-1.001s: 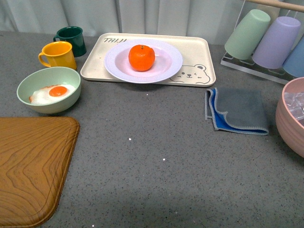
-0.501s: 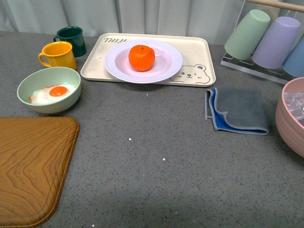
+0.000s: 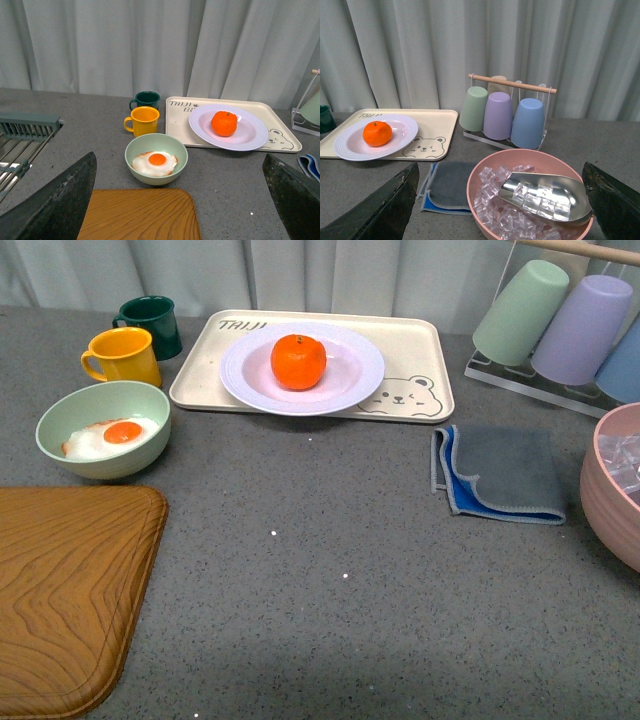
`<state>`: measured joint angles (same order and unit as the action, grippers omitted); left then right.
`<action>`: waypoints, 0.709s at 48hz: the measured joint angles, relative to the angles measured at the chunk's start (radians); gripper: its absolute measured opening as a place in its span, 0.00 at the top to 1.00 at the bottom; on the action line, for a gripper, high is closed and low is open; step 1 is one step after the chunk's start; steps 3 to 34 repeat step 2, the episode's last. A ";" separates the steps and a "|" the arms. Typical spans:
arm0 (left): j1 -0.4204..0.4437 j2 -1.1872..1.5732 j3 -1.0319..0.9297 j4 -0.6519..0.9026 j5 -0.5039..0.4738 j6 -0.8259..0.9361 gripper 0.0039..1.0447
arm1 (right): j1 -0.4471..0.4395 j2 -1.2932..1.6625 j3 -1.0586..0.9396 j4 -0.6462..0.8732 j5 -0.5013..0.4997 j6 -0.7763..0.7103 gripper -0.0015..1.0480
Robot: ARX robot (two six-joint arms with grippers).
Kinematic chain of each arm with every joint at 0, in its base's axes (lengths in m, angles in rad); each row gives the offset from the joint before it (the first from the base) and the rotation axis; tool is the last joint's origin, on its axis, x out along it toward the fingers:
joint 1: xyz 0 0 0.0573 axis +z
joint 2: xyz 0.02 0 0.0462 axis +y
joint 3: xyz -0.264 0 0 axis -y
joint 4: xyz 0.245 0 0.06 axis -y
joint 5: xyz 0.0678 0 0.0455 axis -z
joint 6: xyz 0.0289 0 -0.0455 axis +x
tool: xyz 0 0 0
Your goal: Place orange and plate with both arms
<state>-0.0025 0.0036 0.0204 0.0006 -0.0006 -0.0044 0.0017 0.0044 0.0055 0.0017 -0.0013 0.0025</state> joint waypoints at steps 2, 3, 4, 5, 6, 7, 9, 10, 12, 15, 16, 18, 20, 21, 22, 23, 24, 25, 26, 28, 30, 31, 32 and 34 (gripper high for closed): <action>0.000 0.000 0.000 0.000 0.000 0.000 0.06 | 0.000 0.000 0.000 0.000 0.000 0.000 0.09; 0.000 0.000 0.000 0.000 0.000 0.000 0.06 | 0.000 0.000 0.000 0.000 0.000 0.000 0.09; 0.000 0.000 0.000 0.000 0.000 0.000 0.06 | 0.000 0.000 0.000 0.000 0.000 0.000 0.09; 0.000 0.000 0.000 0.000 0.000 0.000 0.06 | 0.000 0.000 0.000 0.000 0.000 0.000 0.09; 0.000 0.000 0.000 0.000 0.000 0.000 0.06 | 0.000 0.000 0.000 0.000 0.000 0.000 0.09; 0.000 0.000 0.000 0.000 0.000 0.000 0.06 | 0.000 0.000 0.000 0.000 0.000 0.000 0.09; 0.000 0.000 0.000 0.000 0.000 0.000 0.06 | 0.000 0.000 0.000 0.000 0.000 0.000 0.09; 0.000 0.000 0.000 0.000 0.000 0.000 0.06 | 0.000 0.000 0.000 0.000 0.000 0.000 0.09; 0.000 0.000 0.000 0.000 0.000 0.000 0.06 | 0.000 0.000 0.000 0.000 0.000 0.000 0.09; 0.000 0.000 0.000 0.000 0.000 0.000 0.06 | 0.000 0.000 0.000 0.000 0.000 0.000 0.09; 0.000 0.000 0.000 0.000 0.000 0.000 0.06 | 0.000 0.000 0.000 0.000 0.000 0.000 0.09; 0.000 0.000 0.000 0.000 0.000 0.000 0.06 | 0.000 0.000 0.000 0.000 0.000 0.000 0.09; 0.000 0.000 0.000 0.000 0.000 0.000 0.06 | 0.000 0.000 0.000 0.000 0.000 0.000 0.09; 0.000 0.000 0.000 0.000 0.000 0.000 0.06 | 0.000 0.000 0.000 0.000 0.000 0.000 0.09; 0.000 0.000 0.000 0.000 0.000 0.000 0.06 | 0.000 0.000 0.000 0.000 0.000 0.000 0.09; 0.000 0.000 0.000 0.000 0.000 0.000 0.06 | 0.000 0.000 0.000 0.000 0.000 0.000 0.09; 0.000 0.000 0.000 0.000 0.000 0.000 0.06 | 0.000 0.000 0.000 0.000 0.000 0.000 0.09; 0.000 0.000 0.000 0.000 0.000 0.000 0.06 | 0.000 0.000 0.000 0.000 0.000 0.000 0.09; 0.000 0.000 0.000 0.000 0.000 0.000 0.06 | 0.000 0.000 0.000 0.000 0.000 0.000 0.09; 0.000 0.000 0.000 0.000 0.000 0.000 0.06 | 0.000 0.000 0.000 0.000 0.000 0.000 0.09; 0.000 0.000 0.000 0.000 0.000 0.000 0.06 | 0.000 0.000 0.000 0.000 0.000 0.000 0.09; 0.000 0.000 0.000 0.000 0.000 0.000 0.06 | 0.000 0.000 0.000 0.000 0.000 0.000 0.09; 0.000 0.000 0.000 0.000 0.000 0.000 0.06 | 0.000 0.000 0.000 0.000 0.000 0.000 0.09; 0.000 0.000 0.000 0.000 0.000 0.000 0.06 | 0.000 0.000 0.000 0.000 0.000 0.000 0.09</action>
